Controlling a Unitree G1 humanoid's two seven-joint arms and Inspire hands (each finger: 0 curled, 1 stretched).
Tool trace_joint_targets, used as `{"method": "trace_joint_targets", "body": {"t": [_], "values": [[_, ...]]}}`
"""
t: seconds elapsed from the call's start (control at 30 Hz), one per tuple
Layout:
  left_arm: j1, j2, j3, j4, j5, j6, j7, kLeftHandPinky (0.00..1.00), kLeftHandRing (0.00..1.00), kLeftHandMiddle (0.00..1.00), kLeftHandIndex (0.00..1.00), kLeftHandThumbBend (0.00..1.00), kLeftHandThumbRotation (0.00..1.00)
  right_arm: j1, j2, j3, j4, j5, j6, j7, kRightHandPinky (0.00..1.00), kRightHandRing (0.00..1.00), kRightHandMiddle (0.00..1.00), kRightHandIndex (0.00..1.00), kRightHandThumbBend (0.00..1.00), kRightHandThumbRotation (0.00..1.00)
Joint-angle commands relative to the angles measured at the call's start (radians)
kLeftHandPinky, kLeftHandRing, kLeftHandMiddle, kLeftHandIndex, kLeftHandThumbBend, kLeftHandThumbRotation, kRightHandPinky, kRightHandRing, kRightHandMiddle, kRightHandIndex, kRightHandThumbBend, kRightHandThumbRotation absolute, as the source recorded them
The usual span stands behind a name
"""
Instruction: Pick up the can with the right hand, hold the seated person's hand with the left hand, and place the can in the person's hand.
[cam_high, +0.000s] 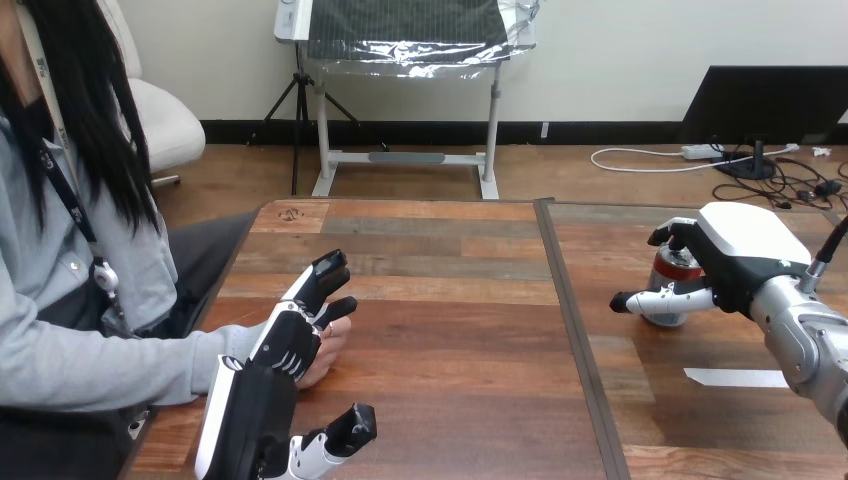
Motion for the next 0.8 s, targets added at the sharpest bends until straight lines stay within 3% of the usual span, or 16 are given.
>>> {"method": "trace_joint_targets", "body": {"t": [0.0,0.77], "values": [[-0.047,0.005,0.004,-0.028,0.006,-0.011,0.004,0.83,0.90,0.92,0.88,1.00,0.68,-0.012,-0.028,-0.004,-0.039,0.010,-0.033,-0.020,0.76,0.80,0.80,0.80,0.86,0.65],[-0.046,0.008,0.002,-0.035,0.003,-0.002,0.002,0.82,0.89,0.91,0.87,1.00,0.68,-0.006,-0.036,-0.004,-0.049,0.012,-0.053,-0.006,0.74,0.79,0.80,0.80,0.86,0.65]]}}
